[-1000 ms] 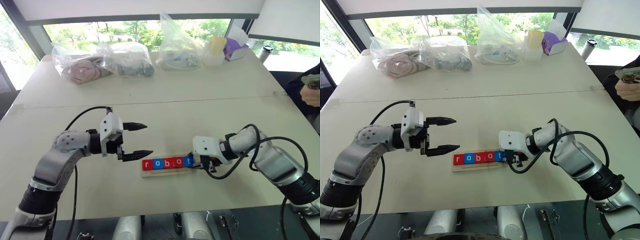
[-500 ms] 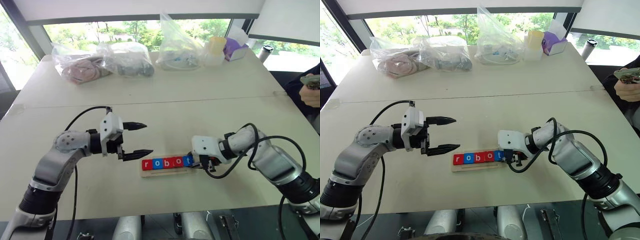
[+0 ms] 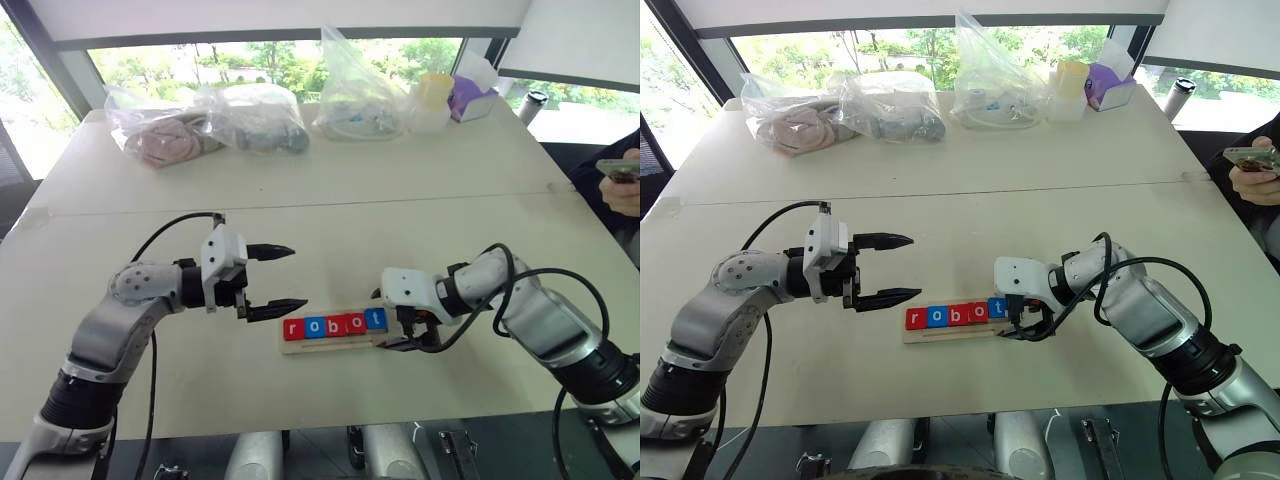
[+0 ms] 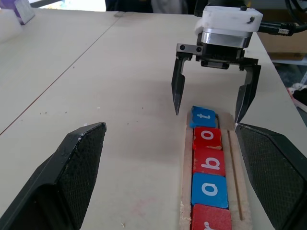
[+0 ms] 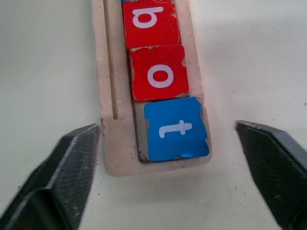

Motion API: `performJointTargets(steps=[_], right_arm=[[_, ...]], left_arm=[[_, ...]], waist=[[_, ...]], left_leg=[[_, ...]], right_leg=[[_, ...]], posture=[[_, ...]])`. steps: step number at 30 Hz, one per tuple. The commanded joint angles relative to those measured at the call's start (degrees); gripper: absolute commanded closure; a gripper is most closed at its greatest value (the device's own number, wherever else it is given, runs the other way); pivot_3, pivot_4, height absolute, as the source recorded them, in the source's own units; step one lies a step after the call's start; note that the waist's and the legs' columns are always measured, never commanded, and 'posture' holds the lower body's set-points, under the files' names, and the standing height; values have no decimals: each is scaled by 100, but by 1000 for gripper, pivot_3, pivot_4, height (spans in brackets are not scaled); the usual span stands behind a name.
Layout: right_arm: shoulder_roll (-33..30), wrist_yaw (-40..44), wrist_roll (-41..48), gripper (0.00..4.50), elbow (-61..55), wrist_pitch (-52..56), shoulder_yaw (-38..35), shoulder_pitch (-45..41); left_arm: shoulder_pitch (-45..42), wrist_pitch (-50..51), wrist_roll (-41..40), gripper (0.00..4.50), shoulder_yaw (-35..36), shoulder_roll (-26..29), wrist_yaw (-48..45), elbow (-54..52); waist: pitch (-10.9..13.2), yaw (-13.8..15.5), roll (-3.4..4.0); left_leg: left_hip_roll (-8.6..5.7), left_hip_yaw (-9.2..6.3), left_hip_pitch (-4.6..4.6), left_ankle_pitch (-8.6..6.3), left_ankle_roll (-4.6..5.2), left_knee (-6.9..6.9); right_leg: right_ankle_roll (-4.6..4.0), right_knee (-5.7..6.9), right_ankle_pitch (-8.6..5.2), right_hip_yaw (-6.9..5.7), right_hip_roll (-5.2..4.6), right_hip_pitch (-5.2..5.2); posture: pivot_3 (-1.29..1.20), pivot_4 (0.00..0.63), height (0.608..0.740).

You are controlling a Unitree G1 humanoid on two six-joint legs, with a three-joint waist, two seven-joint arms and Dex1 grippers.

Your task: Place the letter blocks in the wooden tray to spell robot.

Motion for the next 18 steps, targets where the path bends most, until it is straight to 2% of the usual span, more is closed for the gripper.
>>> performJointTargets(steps=[1, 4, 10, 18], right_arm=[[12, 27, 117, 74, -234, 43, -143, -157], [76, -63, 104, 74, -145, 12, -207, -221], [445, -685, -184, 74, 768, -206, -392, -693], [540, -838, -324, 74, 1102, -452, -360, -807]], left_arm=[[-40, -4, -35, 0, 71, 1, 37, -151], [-51, 4, -37, 0, 65, -12, 44, -150], [-51, 20, -36, 0, 47, -20, 32, -159], [-59, 17, -42, 0, 62, -9, 10, -143]], waist=[[0, 0, 0], [0, 0, 0], [0, -10, 0], [0, -1, 0]], left_leg=[[0, 0, 0, 0, 0, 0], [0, 0, 0, 0, 0, 0], [0, 0, 1, 2, -3, 1], [-2, -2, -2, 2, -3, -3]], right_leg=[[0, 0, 0, 0, 0, 0], [0, 0, 0, 0, 0, 0], [0, 1, 2, 0, 0, 0], [15, 0, 9, 0, -1, 0]], posture=[[0, 150, 740], [0, 150, 740], [0, 150, 740], [0, 150, 740]])
